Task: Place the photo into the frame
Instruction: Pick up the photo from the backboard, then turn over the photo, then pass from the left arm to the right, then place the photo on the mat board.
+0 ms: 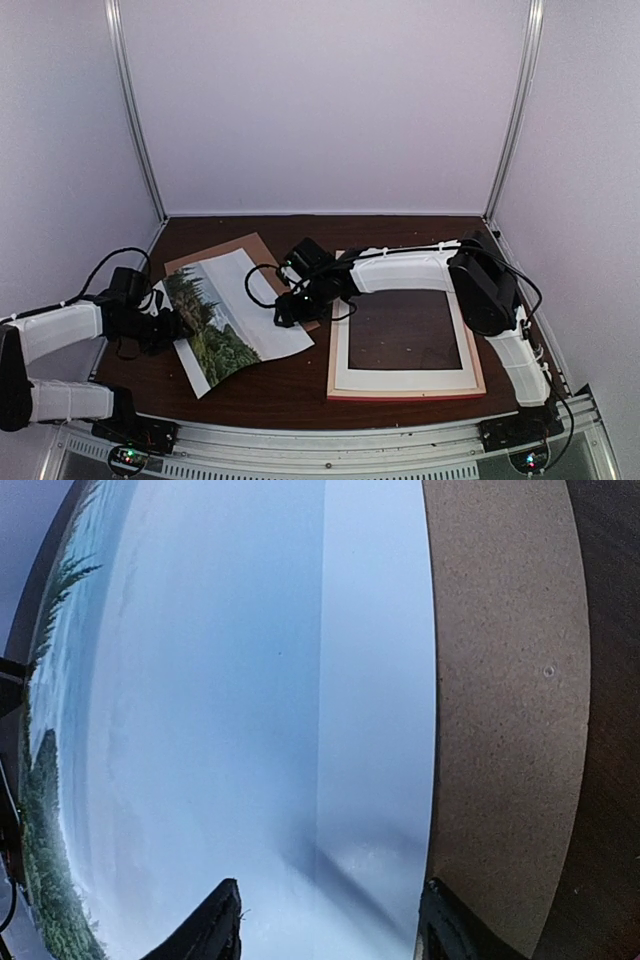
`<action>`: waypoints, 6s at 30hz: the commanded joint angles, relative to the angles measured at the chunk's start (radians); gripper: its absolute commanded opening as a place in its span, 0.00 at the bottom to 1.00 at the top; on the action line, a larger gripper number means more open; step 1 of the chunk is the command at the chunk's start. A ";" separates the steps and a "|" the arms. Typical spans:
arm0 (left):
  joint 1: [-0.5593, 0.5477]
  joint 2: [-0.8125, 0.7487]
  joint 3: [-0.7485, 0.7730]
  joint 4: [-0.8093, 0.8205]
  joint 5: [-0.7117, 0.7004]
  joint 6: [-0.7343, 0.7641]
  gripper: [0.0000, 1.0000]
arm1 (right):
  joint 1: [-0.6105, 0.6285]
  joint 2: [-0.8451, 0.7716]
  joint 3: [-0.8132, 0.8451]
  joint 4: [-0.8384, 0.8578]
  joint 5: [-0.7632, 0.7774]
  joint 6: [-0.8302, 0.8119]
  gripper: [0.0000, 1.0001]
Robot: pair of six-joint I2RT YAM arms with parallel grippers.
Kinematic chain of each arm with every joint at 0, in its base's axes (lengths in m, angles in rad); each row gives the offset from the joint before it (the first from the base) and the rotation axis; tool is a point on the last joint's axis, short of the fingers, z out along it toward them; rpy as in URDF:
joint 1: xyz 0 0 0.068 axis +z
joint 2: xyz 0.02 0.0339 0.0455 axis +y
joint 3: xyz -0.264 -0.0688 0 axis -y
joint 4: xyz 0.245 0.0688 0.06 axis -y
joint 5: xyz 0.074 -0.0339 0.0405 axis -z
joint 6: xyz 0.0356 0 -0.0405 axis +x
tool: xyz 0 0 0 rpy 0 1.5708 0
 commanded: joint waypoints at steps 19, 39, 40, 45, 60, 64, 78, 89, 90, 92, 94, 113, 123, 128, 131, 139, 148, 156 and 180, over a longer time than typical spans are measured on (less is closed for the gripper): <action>-0.012 -0.105 0.168 -0.019 0.151 -0.056 0.80 | 0.011 0.026 -0.054 -0.046 -0.026 0.009 0.59; -0.011 -0.043 0.244 0.035 0.223 -0.068 0.31 | 0.011 0.013 -0.020 -0.099 -0.022 -0.023 0.59; -0.011 -0.041 0.249 0.036 0.227 -0.067 0.26 | 0.009 0.006 -0.015 -0.106 -0.019 -0.033 0.60; -0.011 -0.030 0.305 0.002 0.251 -0.040 0.03 | 0.006 -0.048 0.006 -0.151 0.002 -0.087 0.62; -0.011 0.078 0.939 -0.590 0.098 0.342 0.00 | -0.057 -0.277 -0.002 -0.256 0.077 -0.163 0.69; -0.013 0.139 1.151 -0.776 -0.016 0.428 0.00 | -0.078 -0.315 -0.043 -0.258 0.104 -0.169 0.69; -0.308 0.451 1.550 -1.058 -0.353 0.482 0.00 | -0.143 -0.433 -0.221 -0.198 0.085 -0.102 0.69; -0.540 0.644 1.356 -0.702 -0.111 0.325 0.00 | -0.266 -0.627 -0.387 -0.056 -0.070 0.022 0.77; -0.561 0.683 1.343 -0.652 -0.088 0.307 0.00 | -0.276 -0.638 -0.399 -0.054 -0.070 0.026 0.79; -0.597 0.739 1.321 -0.580 -0.055 0.267 0.00 | -0.288 -0.656 -0.417 -0.052 -0.065 0.034 0.80; -0.627 0.794 1.297 -0.511 -0.034 0.229 0.00 | -0.297 -0.666 -0.441 -0.034 -0.066 0.054 0.82; -0.814 0.935 1.116 -0.021 0.025 -0.068 0.05 | -0.329 -0.582 -0.588 0.231 -0.088 0.273 0.86; -0.841 0.953 1.078 0.048 0.045 -0.112 0.21 | -0.348 -0.526 -0.607 0.285 -0.114 0.313 0.82; -0.845 0.963 1.056 0.090 0.069 -0.132 0.27 | -0.352 -0.499 -0.608 0.292 -0.123 0.319 0.75; -0.846 0.969 1.053 0.099 0.075 -0.134 0.28 | -0.359 -0.479 -0.619 0.313 -0.134 0.331 0.65; -0.854 0.986 1.054 0.121 0.092 -0.142 0.29 | -0.371 -0.450 -0.642 0.351 -0.126 0.344 0.34; -0.857 0.972 1.055 0.116 0.110 -0.124 0.48 | -0.400 -0.458 -0.637 0.301 -0.113 0.296 0.12; -0.857 0.900 1.062 0.083 0.156 -0.045 0.62 | -0.474 -0.526 -0.656 0.181 -0.142 0.178 0.00; -0.815 0.711 1.109 -0.139 0.075 0.212 0.98 | -0.773 -0.797 -0.749 -0.280 -0.142 -0.256 0.00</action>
